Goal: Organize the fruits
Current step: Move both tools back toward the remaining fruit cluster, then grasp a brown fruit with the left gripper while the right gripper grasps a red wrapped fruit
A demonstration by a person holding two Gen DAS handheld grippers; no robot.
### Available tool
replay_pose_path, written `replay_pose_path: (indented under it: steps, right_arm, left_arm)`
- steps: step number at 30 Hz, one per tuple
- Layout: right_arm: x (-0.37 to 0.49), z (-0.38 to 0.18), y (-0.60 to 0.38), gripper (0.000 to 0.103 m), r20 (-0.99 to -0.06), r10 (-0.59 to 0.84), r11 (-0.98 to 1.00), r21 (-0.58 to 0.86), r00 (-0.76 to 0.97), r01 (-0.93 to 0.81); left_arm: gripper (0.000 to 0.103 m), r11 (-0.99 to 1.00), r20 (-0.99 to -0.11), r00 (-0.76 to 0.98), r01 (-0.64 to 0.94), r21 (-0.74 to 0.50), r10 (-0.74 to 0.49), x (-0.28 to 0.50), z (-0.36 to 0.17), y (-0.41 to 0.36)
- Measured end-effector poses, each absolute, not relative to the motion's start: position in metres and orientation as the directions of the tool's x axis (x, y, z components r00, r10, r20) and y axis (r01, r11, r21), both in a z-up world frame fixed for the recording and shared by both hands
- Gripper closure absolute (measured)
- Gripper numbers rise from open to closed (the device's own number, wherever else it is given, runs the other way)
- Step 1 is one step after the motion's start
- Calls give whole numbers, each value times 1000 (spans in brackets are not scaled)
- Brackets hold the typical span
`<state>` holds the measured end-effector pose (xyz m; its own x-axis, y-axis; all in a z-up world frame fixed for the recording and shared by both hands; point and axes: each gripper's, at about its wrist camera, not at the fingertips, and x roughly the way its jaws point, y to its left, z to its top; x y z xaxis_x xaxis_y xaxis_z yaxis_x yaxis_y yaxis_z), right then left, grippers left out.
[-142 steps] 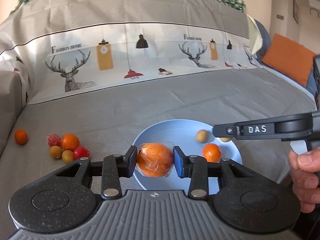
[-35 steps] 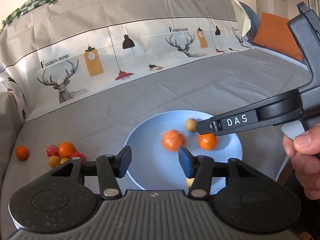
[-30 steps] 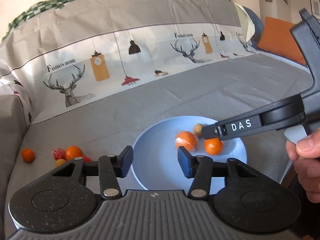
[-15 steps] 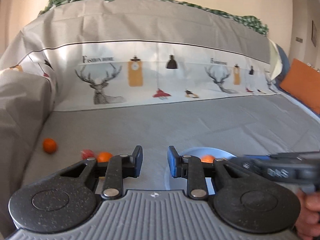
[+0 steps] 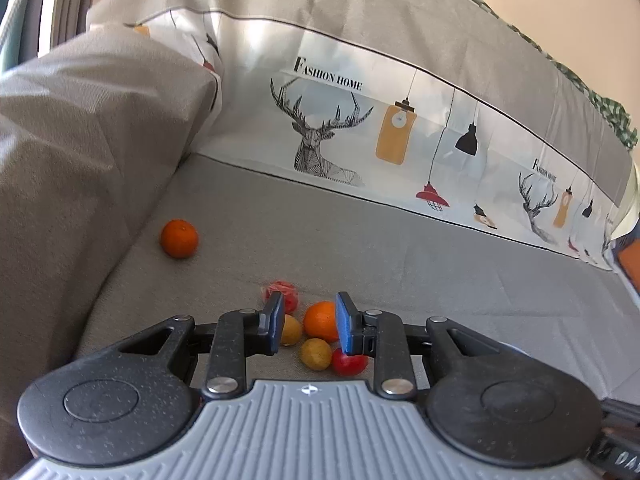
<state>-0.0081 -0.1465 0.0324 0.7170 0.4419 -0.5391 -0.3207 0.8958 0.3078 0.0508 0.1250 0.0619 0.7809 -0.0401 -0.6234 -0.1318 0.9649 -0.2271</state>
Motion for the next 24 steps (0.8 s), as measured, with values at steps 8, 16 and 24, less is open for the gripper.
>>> replay_pose_path:
  steps: [8, 16, 24]
  right_arm:
    - [12, 26, -94, 82, -537, 508, 861, 326, 673, -389]
    - [52, 4, -63, 78, -567, 509, 860, 374, 648, -349]
    - [91, -22, -48, 67, -611, 502, 863, 397, 612, -311]
  left_arm:
    - [73, 925, -659, 744, -169, -340, -107, 65, 45, 138]
    - [73, 902, -705, 703, -237, -360, -96, 82, 28, 147]
    - [71, 916, -740, 669, -251, -312, -68, 100, 14, 144]
